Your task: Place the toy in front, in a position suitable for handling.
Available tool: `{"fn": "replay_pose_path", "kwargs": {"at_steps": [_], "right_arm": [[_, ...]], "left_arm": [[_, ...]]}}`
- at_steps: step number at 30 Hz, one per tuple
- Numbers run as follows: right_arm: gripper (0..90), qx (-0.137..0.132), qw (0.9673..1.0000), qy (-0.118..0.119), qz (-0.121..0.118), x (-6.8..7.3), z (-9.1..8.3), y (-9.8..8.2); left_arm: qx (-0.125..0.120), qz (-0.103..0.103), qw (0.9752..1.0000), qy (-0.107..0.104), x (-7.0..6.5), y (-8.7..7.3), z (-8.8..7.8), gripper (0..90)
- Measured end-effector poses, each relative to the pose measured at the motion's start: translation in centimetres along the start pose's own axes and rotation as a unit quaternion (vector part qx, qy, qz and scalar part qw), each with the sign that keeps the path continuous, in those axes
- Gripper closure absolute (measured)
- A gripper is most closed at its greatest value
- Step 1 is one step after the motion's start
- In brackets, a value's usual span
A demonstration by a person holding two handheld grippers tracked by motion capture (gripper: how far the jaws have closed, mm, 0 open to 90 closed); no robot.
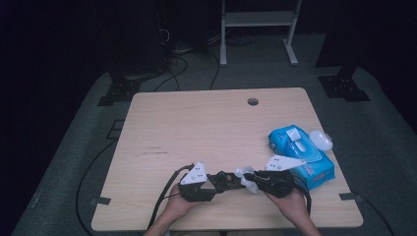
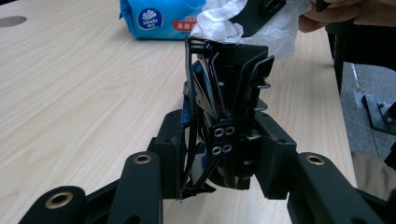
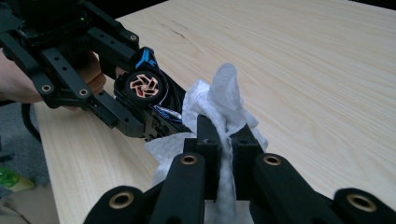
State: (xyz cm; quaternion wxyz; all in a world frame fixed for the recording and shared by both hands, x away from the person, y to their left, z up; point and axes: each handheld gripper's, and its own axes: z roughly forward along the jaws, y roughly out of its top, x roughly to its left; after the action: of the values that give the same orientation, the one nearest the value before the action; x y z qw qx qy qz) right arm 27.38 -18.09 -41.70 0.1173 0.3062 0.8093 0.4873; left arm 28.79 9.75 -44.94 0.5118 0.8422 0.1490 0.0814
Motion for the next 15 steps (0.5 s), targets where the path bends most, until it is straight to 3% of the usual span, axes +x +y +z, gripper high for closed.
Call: {"fn": "replay_pose_path", "kwargs": {"at_steps": [5,13,15], "right_arm": [[85.2,-0.003,1.0,0.004,0.001,0.06,0.1,0.09],[85.2,-0.002,1.0,0.003,0.003,0.06,-0.02,0.02],[85.2,-0.002,1.0,0.003,0.004,0.08,-0.02,0.01]], "left_arm": [[0.005,0.014,0.9999,0.007,-0.1,0.42,-0.35,58.9],[0.003,0.009,0.9999,0.006,-0.18,0.37,-0.23,58.6],[-0.013,-0.001,0.9999,0.008,-0.15,0.33,-0.35,57.4]]}}
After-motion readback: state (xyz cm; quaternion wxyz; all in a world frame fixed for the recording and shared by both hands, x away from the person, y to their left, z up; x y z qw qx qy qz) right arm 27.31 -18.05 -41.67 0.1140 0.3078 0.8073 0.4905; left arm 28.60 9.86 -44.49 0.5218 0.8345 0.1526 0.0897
